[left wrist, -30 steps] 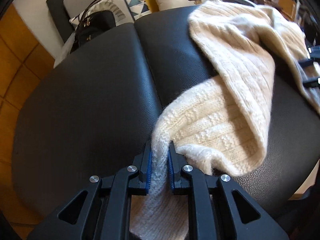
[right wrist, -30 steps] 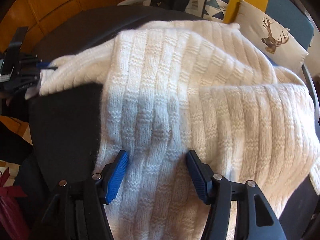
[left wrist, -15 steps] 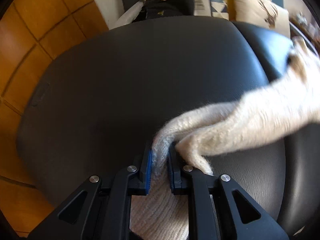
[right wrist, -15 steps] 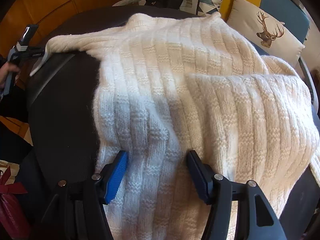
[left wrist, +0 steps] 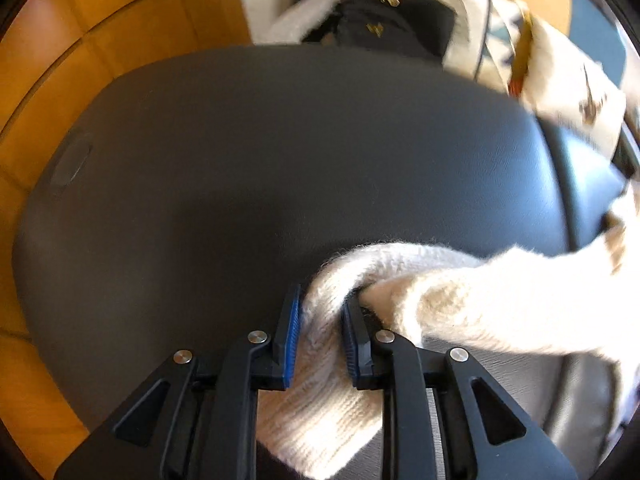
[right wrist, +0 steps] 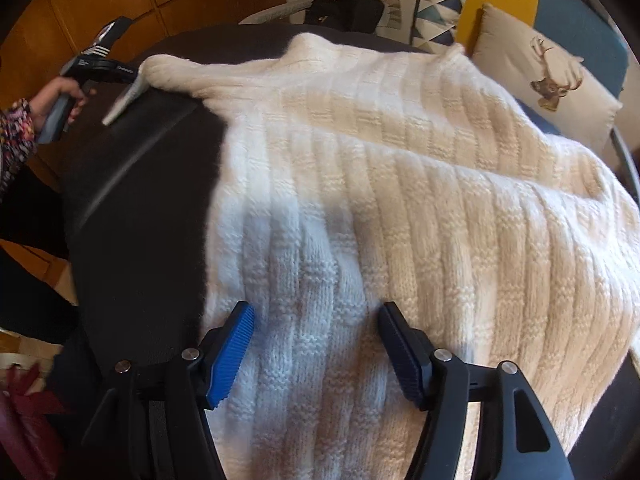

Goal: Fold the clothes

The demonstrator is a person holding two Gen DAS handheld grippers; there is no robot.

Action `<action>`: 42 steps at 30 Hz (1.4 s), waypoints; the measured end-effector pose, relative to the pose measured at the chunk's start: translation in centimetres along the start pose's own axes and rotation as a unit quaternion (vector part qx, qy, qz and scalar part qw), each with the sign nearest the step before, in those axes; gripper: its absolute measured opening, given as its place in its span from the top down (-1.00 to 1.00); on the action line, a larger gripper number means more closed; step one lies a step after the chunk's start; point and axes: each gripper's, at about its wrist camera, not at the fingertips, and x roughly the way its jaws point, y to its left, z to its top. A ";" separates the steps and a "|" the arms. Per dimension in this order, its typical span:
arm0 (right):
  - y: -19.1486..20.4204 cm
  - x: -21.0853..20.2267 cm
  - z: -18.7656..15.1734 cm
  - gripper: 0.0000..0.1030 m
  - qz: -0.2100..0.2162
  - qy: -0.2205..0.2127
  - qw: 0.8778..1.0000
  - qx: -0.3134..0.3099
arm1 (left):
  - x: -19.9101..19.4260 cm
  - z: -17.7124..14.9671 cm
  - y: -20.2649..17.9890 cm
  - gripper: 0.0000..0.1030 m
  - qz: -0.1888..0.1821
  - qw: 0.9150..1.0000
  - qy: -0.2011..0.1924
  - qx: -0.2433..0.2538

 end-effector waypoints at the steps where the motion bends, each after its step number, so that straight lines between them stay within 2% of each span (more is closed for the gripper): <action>1: -0.9 -1.3 0.3 -0.20 0.014 -0.017 1.000 0.017 | -1.1 -0.3 -0.3 0.57 0.004 1.000 -0.013 -0.006; 3: -2.6 -3.8 0.9 -0.20 0.042 -0.051 0.997 0.050 | -3.3 -1.0 -1.3 0.57 0.018 0.999 -0.043 -0.003; 6: -7.1 -6.5 0.1 -0.21 -0.004 -0.064 0.993 0.098 | -6.2 -1.5 -3.2 0.57 0.024 0.996 -0.085 -0.002; 8: -9.2 -6.7 -2.0 -0.21 -0.042 -0.035 0.993 0.107 | -7.3 -0.8 -4.9 0.57 0.010 0.994 -0.111 0.007; 10: -10.2 -6.4 -3.5 -0.21 -0.071 0.003 0.991 0.112 | -8.3 -1.1 -7.1 0.57 0.012 0.992 -0.125 0.029; 12: -10.2 -5.1 -5.2 -0.21 -0.078 0.040 0.990 0.115 | -8.5 -1.0 -8.6 0.56 0.013 0.991 -0.129 0.044; 13: -10.2 -4.5 -6.1 -0.21 -0.080 0.059 0.988 0.117 | -7.8 -0.3 -8.8 0.56 0.010 0.992 -0.119 0.046; 15: -8.3 -4.0 -7.4 -0.27 -0.117 0.059 0.988 0.077 | -5.6 2.1 -8.1 0.56 0.001 0.995 -0.093 0.032; 17: -6.9 -4.1 -7.7 -0.27 -0.124 0.062 0.987 0.081 | -4.6 4.3 -8.0 0.56 -0.017 0.997 -0.075 0.008; 18: -6.2 -4.1 -7.9 -0.27 -0.127 0.063 0.986 0.085 | -4.5 4.4 -7.8 0.56 -0.023 0.997 -0.071 -0.002; 22: -2.5 -4.0 -7.8 -0.30 -0.093 0.077 0.990 0.067 | -4.8 1.8 -5.1 0.56 -0.018 0.997 -0.054 -0.045; 26: 1.0 -3.8 -7.5 -0.41 -0.052 0.090 0.994 0.020 | -3.0 2.6 -1.0 0.56 0.003 0.996 -0.007 -0.093; 28: 2.0 -3.5 -7.1 -0.54 -0.041 0.092 0.995 0.004 | -2.4 2.5 1.4 0.56 0.007 0.992 0.018 -0.125; 30: 2.8 -3.2 -6.6 -0.64 -0.043 0.096 0.994 -0.008 | -1.1 3.0 3.4 0.54 -0.006 0.987 0.043 -0.153; 34: 4.4 -2.2 -4.4 -0.65 -0.035 0.085 0.995 -0.029 | 1.2 2.9 5.1 0.43 -0.028 0.980 0.089 -0.175; 37: 4.9 -1.5 -2.7 -0.65 -0.035 0.075 0.996 -0.034 | 2.7 2.1 6.5 0.41 -0.065 0.968 0.126 -0.209; 39: 4.8 -1.3 -1.7 -0.65 -0.034 0.073 0.996 -0.033 | 3.1 1.5 7.6 0.41 -0.094 0.957 0.135 -0.241; 40: 4.8 -1.2 -1.3 -0.65 -0.034 0.074 0.996 -0.035 | 3.1 1.3 8.1 0.40 -0.098 0.954 0.135 -0.250; 42: 4.8 -1.1 -0.8 -0.65 -0.034 0.076 0.996 -0.039 | 2.5 1.0 8.8 0.32 -0.080 0.956 0.125 -0.252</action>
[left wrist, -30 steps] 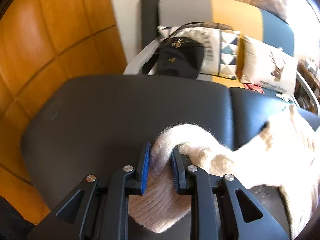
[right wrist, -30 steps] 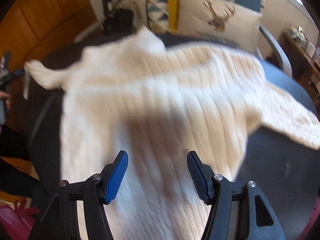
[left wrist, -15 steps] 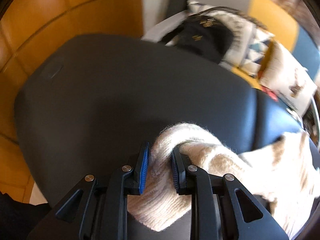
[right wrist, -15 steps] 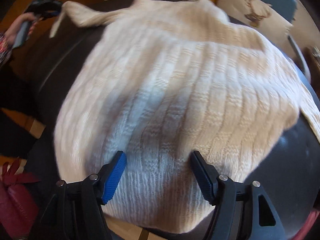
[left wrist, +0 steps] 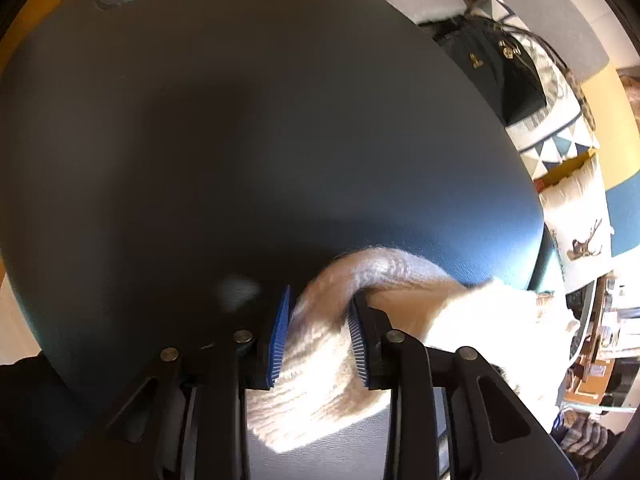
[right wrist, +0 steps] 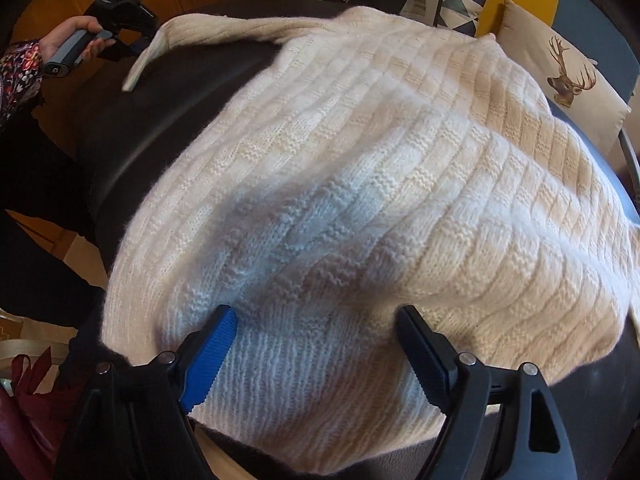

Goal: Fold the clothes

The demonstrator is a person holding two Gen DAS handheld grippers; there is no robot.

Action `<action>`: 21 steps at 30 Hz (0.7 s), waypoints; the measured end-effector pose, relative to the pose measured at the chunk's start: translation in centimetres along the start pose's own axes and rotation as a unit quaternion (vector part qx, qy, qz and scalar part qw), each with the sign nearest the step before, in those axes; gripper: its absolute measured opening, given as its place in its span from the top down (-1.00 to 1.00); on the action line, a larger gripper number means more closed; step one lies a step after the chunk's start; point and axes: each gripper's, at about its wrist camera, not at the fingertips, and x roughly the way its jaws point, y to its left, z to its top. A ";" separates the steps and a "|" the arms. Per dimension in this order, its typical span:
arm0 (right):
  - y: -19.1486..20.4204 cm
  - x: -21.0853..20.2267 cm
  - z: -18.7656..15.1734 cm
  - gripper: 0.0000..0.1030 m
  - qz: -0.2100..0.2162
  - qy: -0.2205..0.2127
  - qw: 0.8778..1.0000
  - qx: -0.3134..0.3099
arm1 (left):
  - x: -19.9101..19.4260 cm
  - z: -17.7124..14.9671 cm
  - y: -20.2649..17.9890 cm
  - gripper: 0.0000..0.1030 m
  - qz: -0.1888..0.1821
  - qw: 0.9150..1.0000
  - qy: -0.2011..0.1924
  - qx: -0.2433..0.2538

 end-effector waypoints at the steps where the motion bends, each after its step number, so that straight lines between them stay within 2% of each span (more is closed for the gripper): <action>1: -0.2 -0.1 0.2 -0.65 0.003 0.001 1.000 0.000 | -0.8 -0.2 0.0 0.31 0.027 0.999 -0.019 0.002; 3: -0.5 -0.5 0.5 -0.65 0.008 0.003 1.000 -0.001 | -2.9 -0.8 -0.5 0.31 0.075 0.995 -0.068 0.010; 5: -1.5 -1.2 0.7 -0.60 0.030 -0.004 0.999 0.019 | -5.5 -1.8 -1.9 0.31 0.088 0.988 -0.123 0.029; 7: -3.1 -2.8 0.8 -0.47 0.072 -0.029 0.995 0.056 | -8.2 -3.1 -3.8 0.31 0.097 0.978 -0.176 0.050; 9: -5.0 -4.9 0.7 -0.44 0.120 -0.065 0.986 0.095 | -10.3 -5.2 -6.8 0.30 0.078 0.969 -0.217 0.086; 10: -5.3 -6.0 0.1 -0.44 0.125 -0.085 0.983 0.109 | -11.0 -6.3 -8.7 0.29 0.066 0.965 -0.230 0.108; 11: -5.5 -6.9 -0.6 -0.44 0.127 -0.105 0.979 0.122 | -11.3 -7.5 -10.8 0.19 0.050 0.961 -0.236 0.136; 12: -5.7 -7.9 -1.2 -0.44 0.130 -0.126 0.974 0.135 | -11.3 -9.3 -13.5 0.09 0.028 0.956 -0.234 0.173; 14: -6.4 -9.4 -2.6 -0.41 0.101 -0.156 0.970 0.156 | -10.6 -13.3 -19.2 0.05 -0.018 0.943 -0.220 0.249; 15: -6.4 -7.6 -1.6 -0.36 0.085 -0.163 0.969 0.167 | -9.7 -15.5 -21.8 0.04 -0.038 0.937 -0.203 0.282; 18: -11.4 -8.9 -3.3 -0.29 0.043 -0.173 0.961 0.213 | -5.8 -22.9 -30.0 0.05 -0.100 0.908 -0.128 0.385; 21: -16.6 -9.1 -5.6 -0.26 0.000 -0.175 0.948 0.267 | -0.8 -31.2 -36.4 0.05 -0.114 0.873 -0.051 0.471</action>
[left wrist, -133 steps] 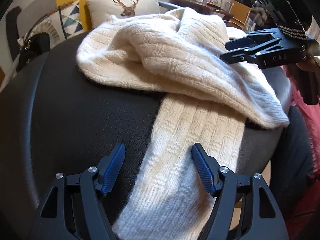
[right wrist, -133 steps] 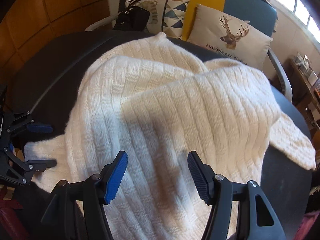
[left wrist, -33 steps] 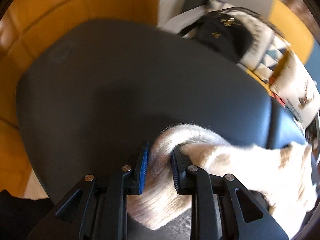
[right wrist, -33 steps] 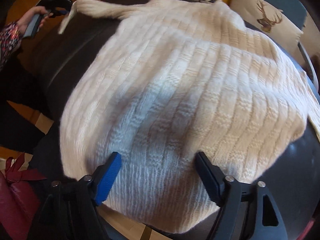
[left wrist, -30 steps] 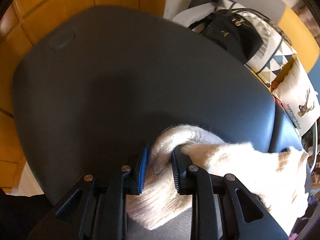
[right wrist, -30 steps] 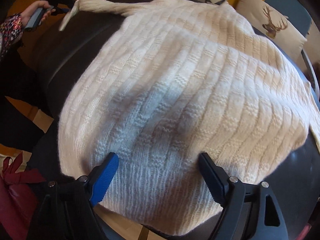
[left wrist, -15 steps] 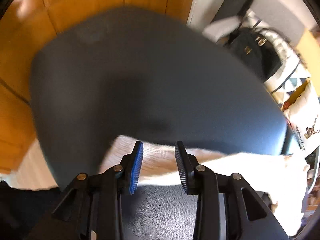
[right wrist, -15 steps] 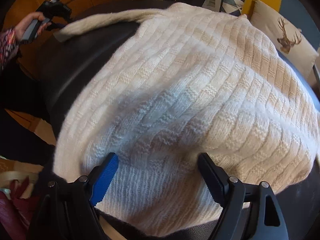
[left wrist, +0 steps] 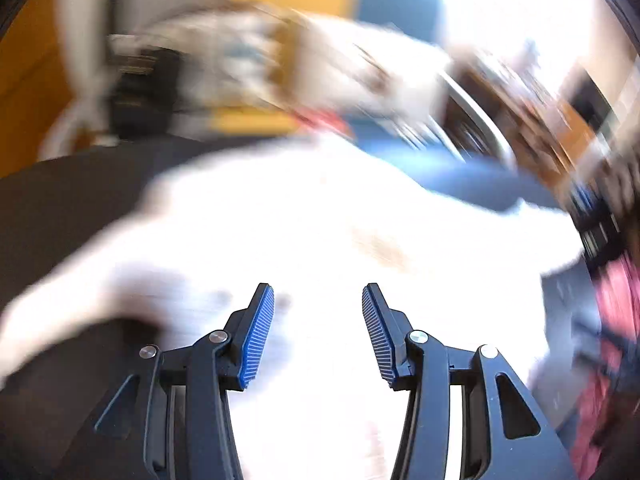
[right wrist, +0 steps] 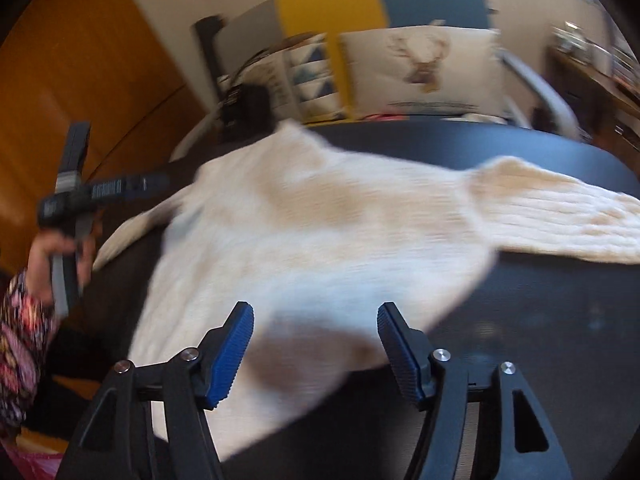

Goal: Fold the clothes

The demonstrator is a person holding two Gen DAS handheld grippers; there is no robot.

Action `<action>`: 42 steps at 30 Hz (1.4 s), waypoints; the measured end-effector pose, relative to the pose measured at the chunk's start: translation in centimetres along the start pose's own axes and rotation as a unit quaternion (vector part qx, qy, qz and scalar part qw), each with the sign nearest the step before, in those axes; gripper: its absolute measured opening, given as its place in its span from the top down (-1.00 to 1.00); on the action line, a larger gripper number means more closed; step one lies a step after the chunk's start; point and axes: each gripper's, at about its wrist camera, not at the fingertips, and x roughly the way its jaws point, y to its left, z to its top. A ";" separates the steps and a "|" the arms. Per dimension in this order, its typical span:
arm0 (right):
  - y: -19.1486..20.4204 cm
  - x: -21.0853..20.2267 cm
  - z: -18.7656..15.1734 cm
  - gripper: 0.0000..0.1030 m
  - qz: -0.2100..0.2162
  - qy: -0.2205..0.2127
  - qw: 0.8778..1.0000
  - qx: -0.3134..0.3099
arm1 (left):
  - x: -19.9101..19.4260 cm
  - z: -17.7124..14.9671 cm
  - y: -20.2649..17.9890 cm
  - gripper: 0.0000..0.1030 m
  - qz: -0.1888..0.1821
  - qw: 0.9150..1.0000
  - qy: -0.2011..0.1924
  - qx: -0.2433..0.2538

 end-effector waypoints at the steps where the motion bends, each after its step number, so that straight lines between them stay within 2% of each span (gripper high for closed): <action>1: -1.4 1.5 -0.3 -0.26 -0.021 -0.004 1.000 0.015 | 1.9 -0.3 -2.7 0.05 -0.011 0.999 0.020 0.024; 2: -3.3 1.3 0.2 -0.26 -0.038 -0.004 0.999 0.025 | 3.5 -0.5 -5.2 0.05 -0.020 0.998 0.036 0.053; 4: -7.1 0.5 1.4 -0.26 -0.072 -0.004 0.996 0.045 | 5.2 -1.4 -8.5 0.05 -0.001 0.992 0.050 0.116; 5: -8.3 1.8 1.7 -0.25 -0.090 0.001 0.995 0.049 | 6.0 -1.9 -10.0 0.05 0.014 0.987 0.054 0.147; 7: -10.5 3.9 2.4 -0.23 -0.121 0.014 0.991 0.052 | 6.6 -2.6 -11.2 0.04 0.029 0.983 0.053 0.176; 8: -11.6 4.4 2.8 -0.16 -0.134 0.021 0.989 0.052 | 6.6 -2.8 -11.1 0.04 0.026 0.983 0.052 0.175; 10: -12.8 5.9 3.6 -0.07 -0.139 0.036 0.988 0.051 | 6.4 -3.0 -10.0 0.04 -0.002 0.986 0.060 0.153; 12: -13.6 7.1 4.6 0.05 -0.148 0.051 0.987 0.044 | 6.1 -3.3 -9.4 0.04 -0.022 0.985 0.066 0.157; 15: -14.5 8.4 6.7 0.10 -0.168 0.063 0.983 0.030 | 5.4 -4.3 -8.8 0.04 -0.042 0.981 0.075 0.172; 18: -15.0 9.4 9.0 0.10 -0.163 0.083 0.983 0.005 | 4.6 -5.4 -7.9 0.04 -0.062 0.980 0.078 0.170; 20: -15.3 10.8 10.3 0.10 -0.209 0.123 0.969 -0.034 | 4.0 -6.2 -7.1 0.05 -0.071 0.981 0.077 0.162; 22: -16.7 11.3 10.9 0.10 -0.236 0.159 0.958 -0.044 | 5.2 -4.9 -5.1 0.05 -0.077 0.982 0.073 0.158; 24: -19.2 11.2 11.2 0.10 -0.227 0.179 0.957 0.011 | 4.1 -6.7 -4.1 0.05 -0.082 0.983 0.063 0.150; 26: -22.1 10.4 11.3 0.09 -0.218 0.176 0.956 0.085 | 4.5 -6.4 -3.8 0.05 -0.081 0.986 0.052 0.139; 32: -27.8 8.8 12.4 0.05 -0.202 0.171 0.936 0.234 | 4.8 -7.0 -4.1 0.05 -0.068 0.990 0.018 0.126; 36: -28.7 10.2 14.1 0.03 -0.231 0.178 0.917 0.271 | 4.7 -7.3 -4.0 0.05 -0.068 0.991 0.005 0.116; 38: -28.7 11.4 14.7 0.03 -0.237 0.192 0.911 0.278 | 5.3 -7.3 -4.5 0.05 -0.067 0.991 0.001 0.117; 42: -28.5 14.0 14.7 0.02 -0.280 0.237 0.891 0.268 | 4.2 -8.0 -3.0 0.05 -0.072 0.991 -0.008 0.115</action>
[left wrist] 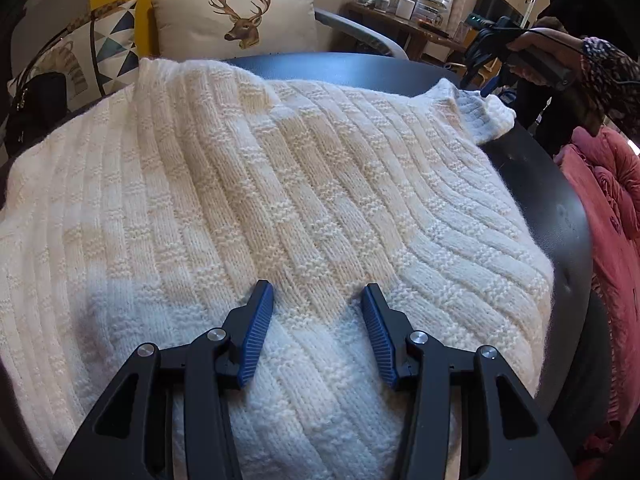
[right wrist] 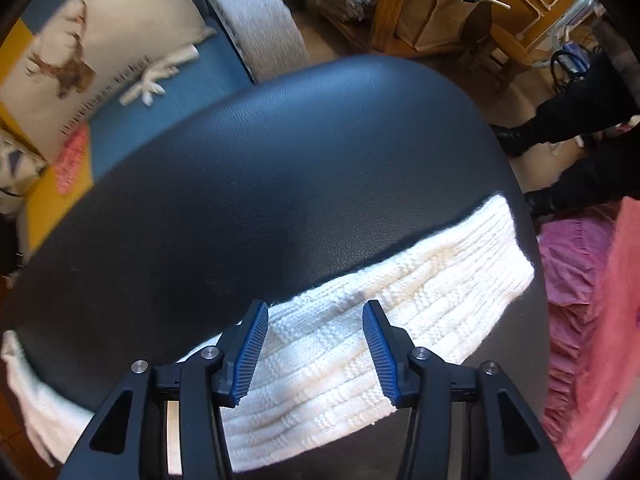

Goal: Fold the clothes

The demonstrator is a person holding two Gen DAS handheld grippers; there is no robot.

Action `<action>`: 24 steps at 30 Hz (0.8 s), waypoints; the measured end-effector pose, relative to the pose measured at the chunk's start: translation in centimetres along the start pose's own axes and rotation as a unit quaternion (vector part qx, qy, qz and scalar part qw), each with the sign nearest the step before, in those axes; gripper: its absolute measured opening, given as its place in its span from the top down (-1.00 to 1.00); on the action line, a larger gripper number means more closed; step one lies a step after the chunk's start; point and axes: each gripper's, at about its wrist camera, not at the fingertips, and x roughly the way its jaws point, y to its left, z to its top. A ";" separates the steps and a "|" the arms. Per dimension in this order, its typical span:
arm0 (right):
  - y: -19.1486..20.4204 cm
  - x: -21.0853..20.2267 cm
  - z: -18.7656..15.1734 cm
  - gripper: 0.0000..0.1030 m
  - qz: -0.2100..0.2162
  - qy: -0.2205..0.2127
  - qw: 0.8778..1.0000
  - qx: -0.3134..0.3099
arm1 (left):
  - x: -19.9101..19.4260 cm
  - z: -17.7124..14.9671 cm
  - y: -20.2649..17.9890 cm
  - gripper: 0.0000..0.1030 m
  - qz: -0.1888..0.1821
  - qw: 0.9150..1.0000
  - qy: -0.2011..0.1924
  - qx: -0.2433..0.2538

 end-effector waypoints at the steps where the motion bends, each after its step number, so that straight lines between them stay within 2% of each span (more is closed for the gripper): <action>1: 0.4 0.6 -0.1 -0.01 -0.015 0.008 1.000 -0.004 | -0.1 -0.1 0.2 0.05 -0.001 1.000 -0.002 0.000; 4: 0.8 0.7 -0.5 -0.05 -0.028 -0.006 1.000 -0.012 | 0.2 0.2 0.2 0.05 -0.003 1.000 -0.006 0.000; 7: 0.5 0.5 -1.2 0.22 -0.003 -0.016 1.000 -0.020 | 0.4 0.2 0.1 0.04 -0.004 1.000 -0.010 0.000; 9: 0.3 0.2 -1.9 0.54 0.004 -0.025 0.999 -0.032 | 0.2 0.0 0.3 0.04 -0.006 1.000 -0.011 0.001; 11: -0.3 0.0 -2.7 0.73 0.021 -0.031 0.999 -0.038 | 0.1 0.0 0.3 0.05 -0.005 1.000 -0.013 0.000; 16: -3.2 -1.9 -4.7 0.77 0.109 -0.080 0.991 -0.002 | -0.2 -0.2 0.2 0.04 -0.002 1.000 -0.014 0.002; 18: -4.0 -3.4 -5.5 0.77 0.151 -0.118 0.981 0.001 | -0.2 -0.3 0.2 0.04 -0.001 1.000 -0.014 0.002; 20: -4.8 -5.3 -6.3 0.77 0.205 -0.160 0.965 0.017 | -0.3 -0.4 0.0 0.04 0.000 1.000 -0.015 0.002; 22: -5.5 -7.8 -7.1 0.78 0.257 -0.214 0.942 0.023 | -0.4 -0.5 -0.1 0.04 0.003 1.000 -0.015 0.002; 24: -6.2 -10.3 -8.6 0.78 0.296 -0.280 0.913 0.006 | -0.5 -0.6 -0.2 0.04 0.006 1.000 -0.015 0.002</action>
